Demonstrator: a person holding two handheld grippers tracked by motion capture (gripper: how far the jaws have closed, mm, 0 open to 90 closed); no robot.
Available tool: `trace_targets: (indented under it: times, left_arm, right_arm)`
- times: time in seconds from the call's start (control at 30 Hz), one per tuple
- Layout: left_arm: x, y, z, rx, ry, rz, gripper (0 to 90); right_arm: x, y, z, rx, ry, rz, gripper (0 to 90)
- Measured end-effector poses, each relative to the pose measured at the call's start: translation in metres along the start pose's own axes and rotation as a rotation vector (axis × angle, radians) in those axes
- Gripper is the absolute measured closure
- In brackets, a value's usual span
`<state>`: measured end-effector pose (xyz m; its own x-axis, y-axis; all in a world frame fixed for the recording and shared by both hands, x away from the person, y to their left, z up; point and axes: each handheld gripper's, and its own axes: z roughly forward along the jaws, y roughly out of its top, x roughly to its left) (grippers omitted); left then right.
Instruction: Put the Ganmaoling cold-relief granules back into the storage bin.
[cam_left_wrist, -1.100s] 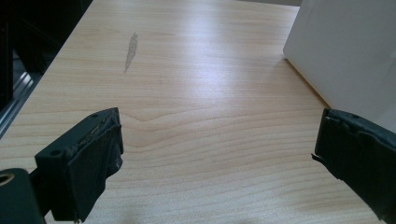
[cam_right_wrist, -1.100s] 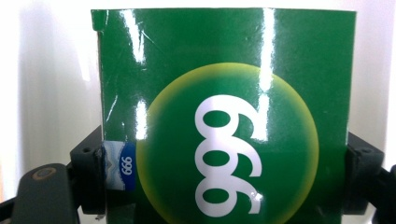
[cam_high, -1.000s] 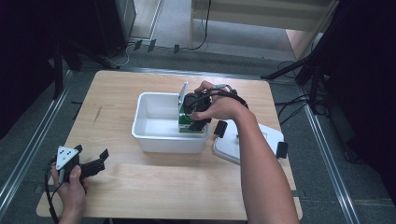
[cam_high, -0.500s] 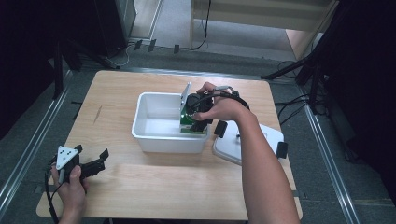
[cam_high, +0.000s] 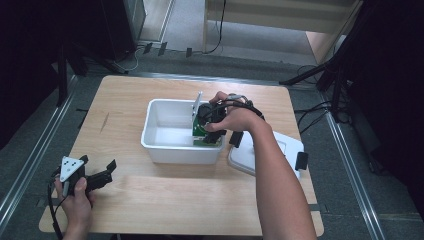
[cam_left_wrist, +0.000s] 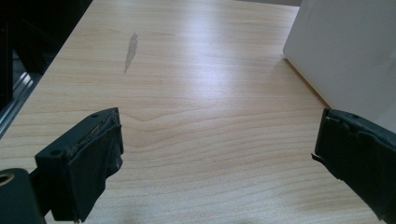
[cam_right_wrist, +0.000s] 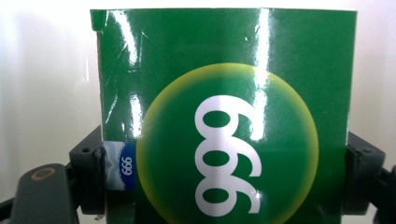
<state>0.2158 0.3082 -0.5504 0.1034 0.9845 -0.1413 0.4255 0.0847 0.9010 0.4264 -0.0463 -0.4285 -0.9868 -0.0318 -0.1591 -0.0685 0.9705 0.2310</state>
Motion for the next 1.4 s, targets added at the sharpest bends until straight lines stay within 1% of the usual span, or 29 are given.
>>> trace_targets:
  times: [0.1,0.33,0.43,0.5,0.6,0.8,1.0,1.3,1.4]
  left_arm:
    - [0.0,0.0,0.0,0.0,0.0,0.0,1.7]
    - [0.0,0.0,0.0,0.001,0.0,0.0,1.7]
    - [0.0,0.0,0.0,0.001,0.0,0.0,1.7]
    - [0.0,0.0,0.0,0.001,0.001,0.001,1.7]
    - [0.0,0.0,0.0,0.0,0.001,0.0,1.7]
    - [-0.001,0.0,0.0,-0.001,0.001,0.0,1.7]
    - [0.0,0.0,0.0,0.001,-0.001,0.001,1.7]
    - [0.0,0.0,0.0,0.001,-0.001,0.001,1.7]
    - [0.0,0.0,0.0,0.001,-0.001,0.002,1.7]
  right_arm:
    - [-0.001,0.0,0.004,0.003,0.003,-0.007,14.8]
    - [0.0,0.002,0.009,0.038,0.011,0.011,14.8]
    - [-0.001,0.003,0.01,0.049,0.013,0.008,14.8]
    - [0.0,0.004,0.01,0.072,0.018,0.036,14.8]
    - [-0.001,0.007,0.012,0.094,0.022,0.025,14.8]
    - [-0.001,0.01,0.015,0.138,0.032,0.036,14.7]
    - [-0.003,0.012,0.019,0.179,0.061,0.049,14.5]
    - [-0.003,0.014,0.023,0.222,0.047,0.048,14.1]
    - [-0.003,0.014,0.024,0.226,0.046,0.051,13.2]
